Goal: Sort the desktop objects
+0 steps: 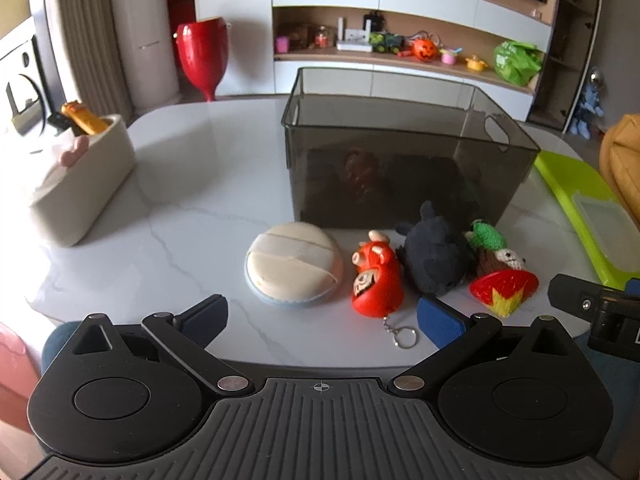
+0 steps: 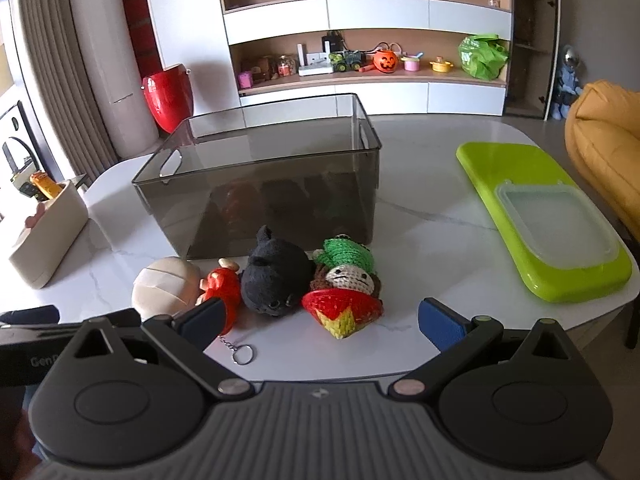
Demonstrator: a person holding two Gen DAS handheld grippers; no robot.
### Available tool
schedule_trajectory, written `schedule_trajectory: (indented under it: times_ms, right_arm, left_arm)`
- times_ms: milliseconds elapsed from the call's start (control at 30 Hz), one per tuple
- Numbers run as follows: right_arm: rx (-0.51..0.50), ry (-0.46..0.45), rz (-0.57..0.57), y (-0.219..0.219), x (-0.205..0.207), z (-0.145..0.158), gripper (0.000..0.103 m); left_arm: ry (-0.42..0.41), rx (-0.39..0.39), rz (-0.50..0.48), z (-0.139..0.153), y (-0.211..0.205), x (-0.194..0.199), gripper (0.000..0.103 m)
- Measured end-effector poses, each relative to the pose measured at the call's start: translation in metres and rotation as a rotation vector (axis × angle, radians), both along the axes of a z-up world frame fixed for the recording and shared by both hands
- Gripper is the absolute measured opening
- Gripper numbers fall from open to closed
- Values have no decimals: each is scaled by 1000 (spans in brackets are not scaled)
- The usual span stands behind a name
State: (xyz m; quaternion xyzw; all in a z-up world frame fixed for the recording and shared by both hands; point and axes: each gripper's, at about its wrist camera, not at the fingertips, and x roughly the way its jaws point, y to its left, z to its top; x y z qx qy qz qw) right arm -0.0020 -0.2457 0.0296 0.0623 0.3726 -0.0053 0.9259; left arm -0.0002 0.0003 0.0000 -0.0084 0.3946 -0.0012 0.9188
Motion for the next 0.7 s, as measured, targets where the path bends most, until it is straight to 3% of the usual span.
schedule_trajectory:
  times_ms: [333,700]
  right_arm:
    - [8,54,-2,-3,4,-7,103]
    - [-19,65,32,5,3,-17,103]
  left_arm:
    - [63,-11,20,-4,1,4,103]
    - [60,-23,20,-3,5,2,103]
